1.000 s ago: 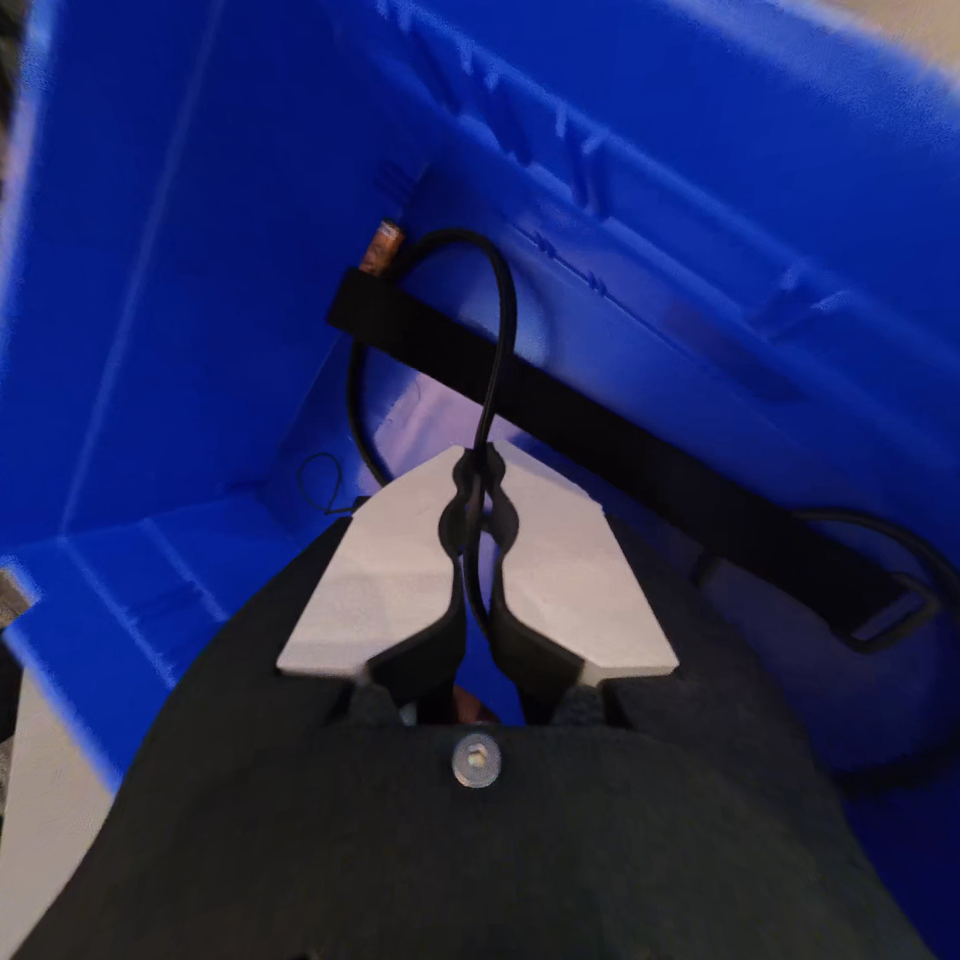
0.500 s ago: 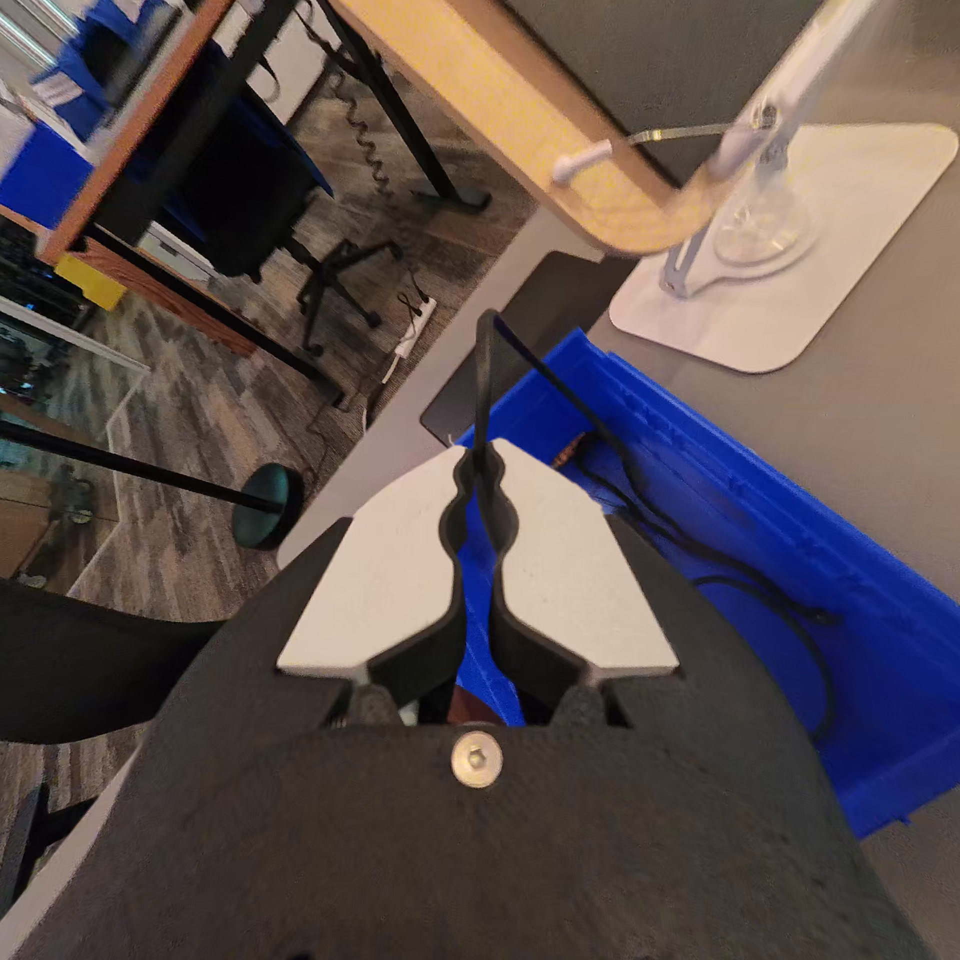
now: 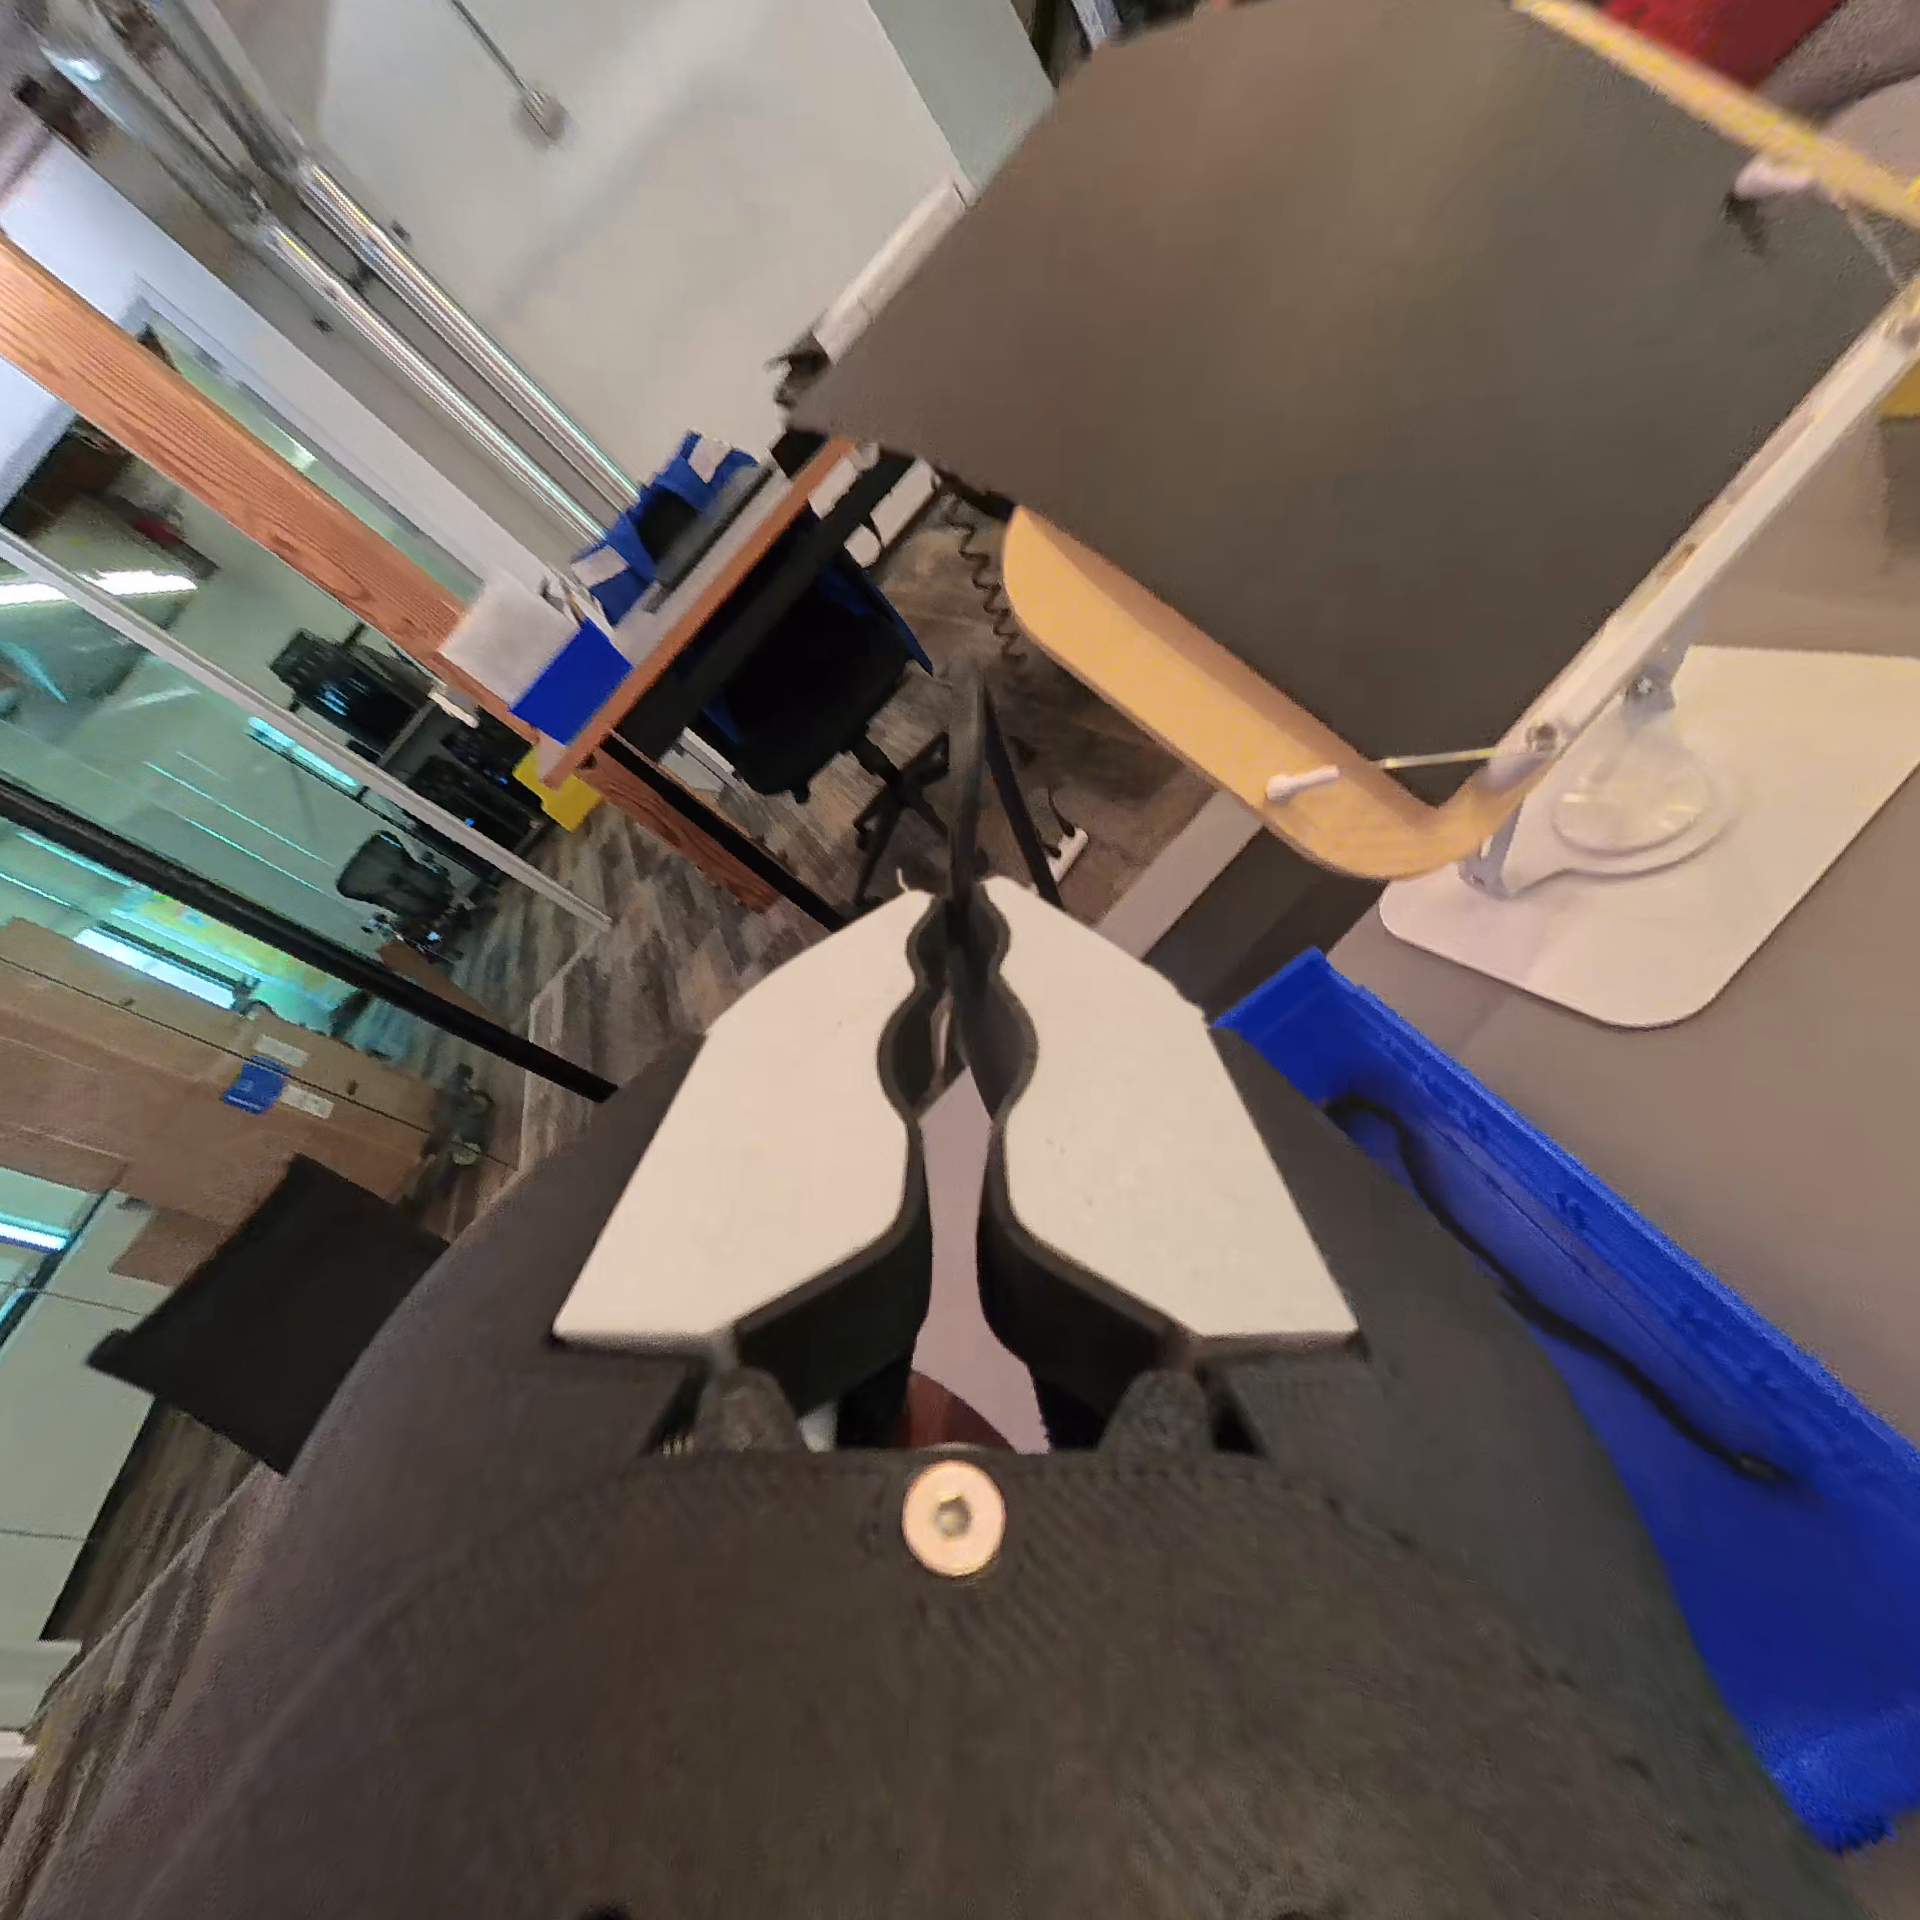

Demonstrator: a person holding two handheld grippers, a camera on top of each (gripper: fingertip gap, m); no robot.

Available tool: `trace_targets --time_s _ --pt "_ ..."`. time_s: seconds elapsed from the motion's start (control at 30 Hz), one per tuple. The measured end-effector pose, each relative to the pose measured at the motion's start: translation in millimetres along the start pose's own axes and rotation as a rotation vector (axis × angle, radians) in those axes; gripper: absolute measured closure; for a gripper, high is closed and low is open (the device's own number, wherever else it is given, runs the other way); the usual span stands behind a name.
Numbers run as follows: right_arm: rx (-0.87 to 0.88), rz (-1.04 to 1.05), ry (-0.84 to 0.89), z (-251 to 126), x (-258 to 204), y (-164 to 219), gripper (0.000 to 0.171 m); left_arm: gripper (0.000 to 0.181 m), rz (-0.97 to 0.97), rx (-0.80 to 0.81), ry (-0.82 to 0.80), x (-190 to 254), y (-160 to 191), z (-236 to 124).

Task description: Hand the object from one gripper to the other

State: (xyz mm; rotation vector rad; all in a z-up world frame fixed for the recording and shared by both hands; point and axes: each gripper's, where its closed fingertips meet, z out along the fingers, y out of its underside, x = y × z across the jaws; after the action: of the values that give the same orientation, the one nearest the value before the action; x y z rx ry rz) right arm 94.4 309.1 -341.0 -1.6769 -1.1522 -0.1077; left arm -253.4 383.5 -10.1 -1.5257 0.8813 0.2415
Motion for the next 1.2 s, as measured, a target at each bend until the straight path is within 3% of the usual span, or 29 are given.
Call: trace_targets --time_s 0.33,0.57,0.7,0.83,0.93,1.03,1.13,1.17,1.2 --pt "0.013 -0.008 0.005 -1 -1 -3 0.142 0.177 0.067 0.141 -0.100 -36 -90 -51" --pt "0.081 0.024 -0.003 -6 -1 -14 0.137 0.178 0.063 0.261 -0.089 -33 -153 -81" --pt "0.249 0.130 -0.065 -23 -9 -54 0.136 0.178 0.073 0.327 -0.042 -11 -190 -91" --pt "0.412 0.234 -0.169 -39 -26 -116 0.120 0.178 0.067 0.384 0.031 20 -227 -92" --pt "0.513 0.256 -0.222 -53 -32 -164 0.096 0.178 0.072 0.408 0.060 43 -246 -87" --pt "0.592 0.256 -0.292 -64 -41 -202 0.093 0.178 0.051 0.425 0.112 74 -258 -80" --pt "0.603 0.266 -0.412 -64 -62 -219 0.101 0.178 0.030 0.437 0.162 107 -264 -71" --pt "0.605 0.285 -0.467 -64 -71 -221 0.111 0.178 0.023 0.440 0.174 117 -264 -68" --pt "0.597 0.302 -0.517 -63 -79 -219 0.135 0.178 0.010 0.442 0.191 125 -265 -64"
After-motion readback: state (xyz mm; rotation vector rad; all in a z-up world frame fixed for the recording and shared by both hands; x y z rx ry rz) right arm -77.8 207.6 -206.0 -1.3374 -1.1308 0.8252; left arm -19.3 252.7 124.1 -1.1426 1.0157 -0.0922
